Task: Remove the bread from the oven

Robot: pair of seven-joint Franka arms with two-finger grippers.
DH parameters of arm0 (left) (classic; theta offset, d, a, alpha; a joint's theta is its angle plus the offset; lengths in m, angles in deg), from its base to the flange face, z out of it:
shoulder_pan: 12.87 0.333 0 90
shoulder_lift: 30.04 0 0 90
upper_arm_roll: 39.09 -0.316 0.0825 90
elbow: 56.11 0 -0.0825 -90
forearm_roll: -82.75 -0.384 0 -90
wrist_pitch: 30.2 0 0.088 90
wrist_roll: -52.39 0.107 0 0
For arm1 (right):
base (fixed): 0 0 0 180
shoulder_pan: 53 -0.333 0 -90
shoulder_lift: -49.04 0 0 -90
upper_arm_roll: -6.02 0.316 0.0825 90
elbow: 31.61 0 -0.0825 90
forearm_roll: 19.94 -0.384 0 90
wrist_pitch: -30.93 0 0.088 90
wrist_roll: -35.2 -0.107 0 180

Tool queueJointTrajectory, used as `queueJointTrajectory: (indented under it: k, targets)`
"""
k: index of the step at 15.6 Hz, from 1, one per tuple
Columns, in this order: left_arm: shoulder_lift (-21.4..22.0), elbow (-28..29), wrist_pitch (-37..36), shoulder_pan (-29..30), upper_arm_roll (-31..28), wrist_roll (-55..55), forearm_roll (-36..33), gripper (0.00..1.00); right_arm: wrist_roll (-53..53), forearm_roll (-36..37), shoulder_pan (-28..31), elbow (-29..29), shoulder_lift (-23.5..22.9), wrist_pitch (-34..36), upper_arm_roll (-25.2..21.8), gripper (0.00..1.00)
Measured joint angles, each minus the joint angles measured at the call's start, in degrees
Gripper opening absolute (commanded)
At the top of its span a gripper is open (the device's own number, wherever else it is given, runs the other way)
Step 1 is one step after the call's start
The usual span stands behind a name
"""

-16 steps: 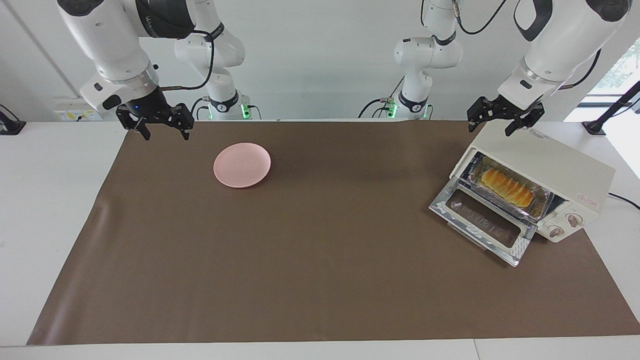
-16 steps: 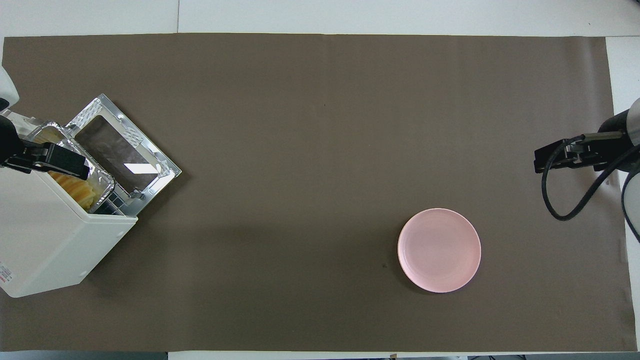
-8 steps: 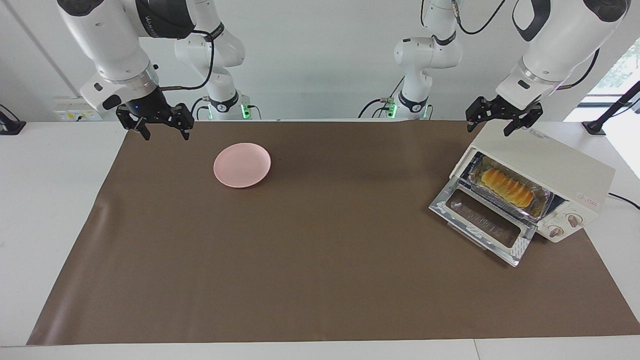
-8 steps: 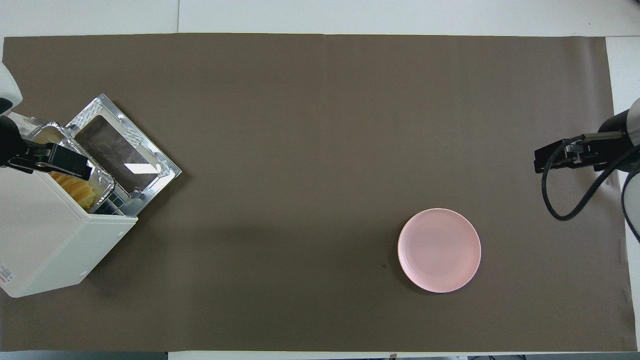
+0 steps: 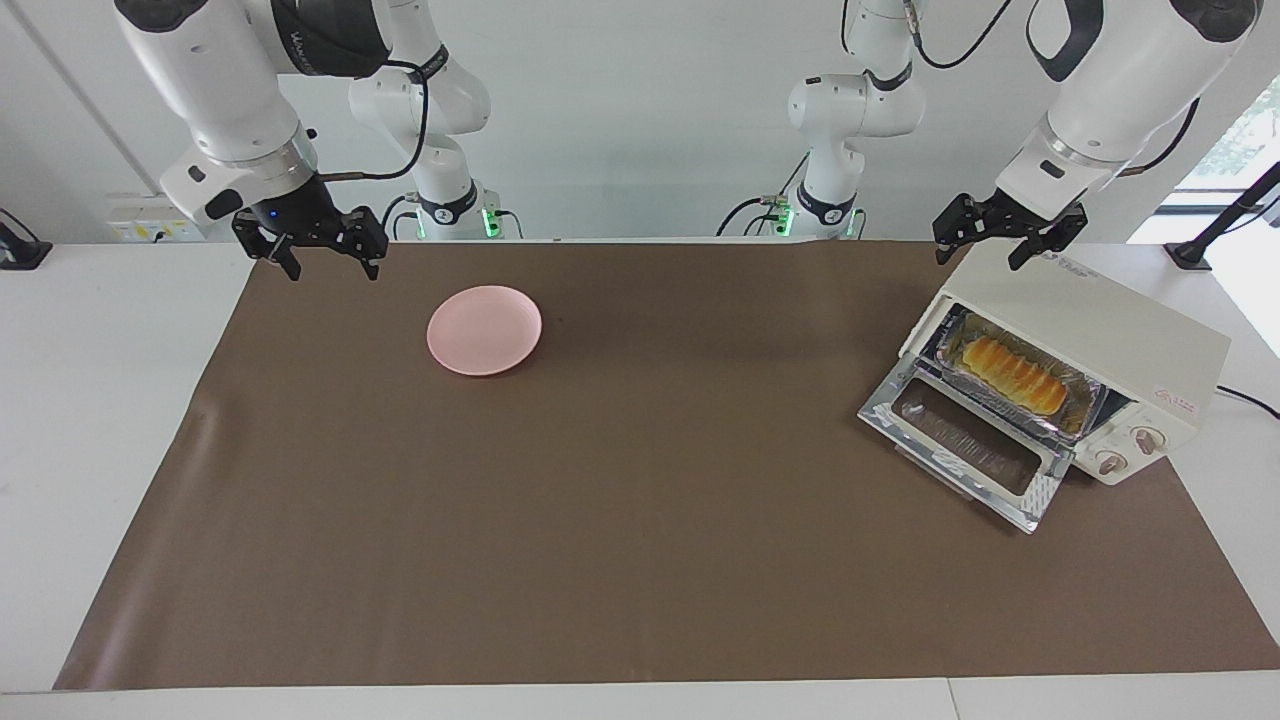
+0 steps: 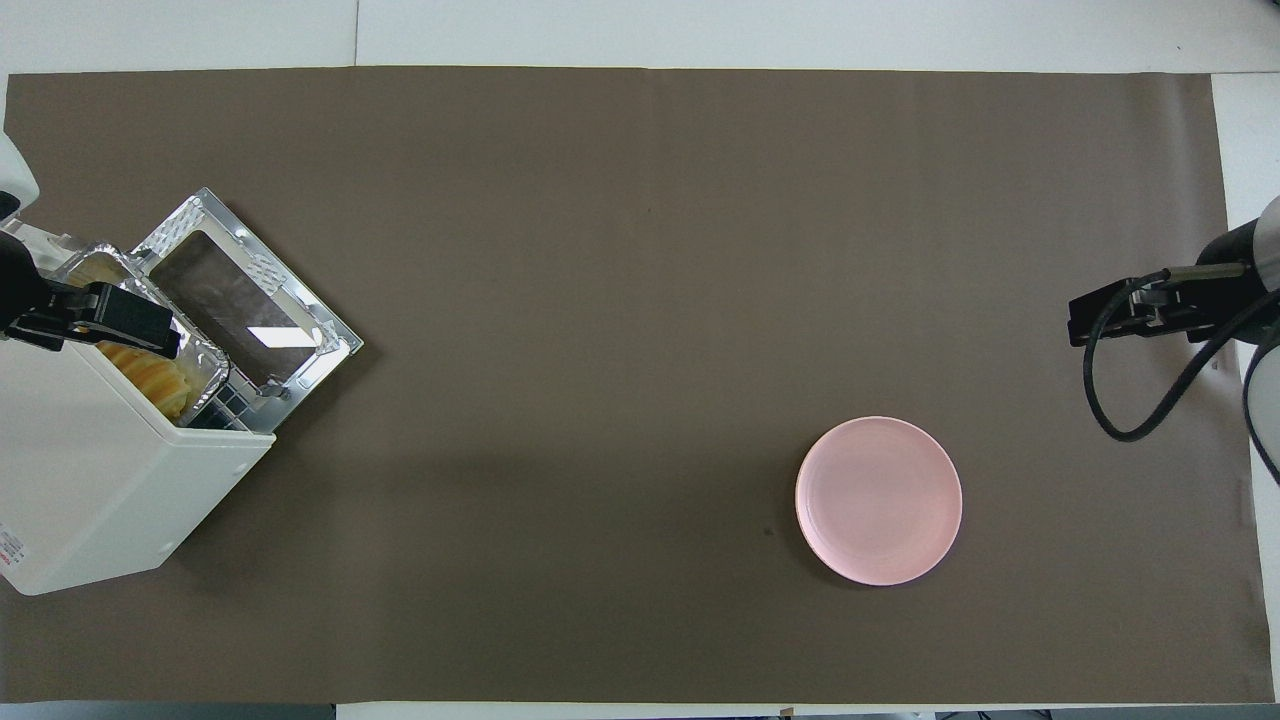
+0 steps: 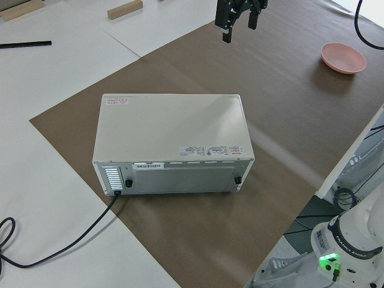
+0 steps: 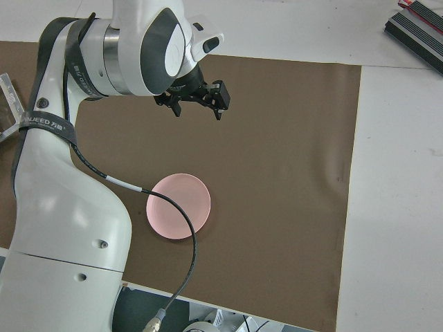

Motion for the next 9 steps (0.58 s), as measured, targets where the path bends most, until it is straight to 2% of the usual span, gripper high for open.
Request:
queueJointTrajectory:
  k: [3, 5, 9]
  targets:
    - [-0.7, -0.1, -0.1, -0.4, 0.1, -2.8, -1.6, 1.00, 0.0, 0.0, 0.0, 0.0, 0.0, 0.0, 0.0, 1.00]
    - [-3.2, -1.2, -0.2, -0.8, 0.1, -6.7, -2.2, 1.00, 0.0, 0.0, 0.0, 0.0, 0.0, 0.0, 0.0, 1.00]
    - [-15.5, -12.4, -1.6, -1.1, 0.0, -18.7, -4.2, 1.00, 0.0, 0.0, 0.0, 0.0, 0.0, 0.0, 0.0, 1.00]
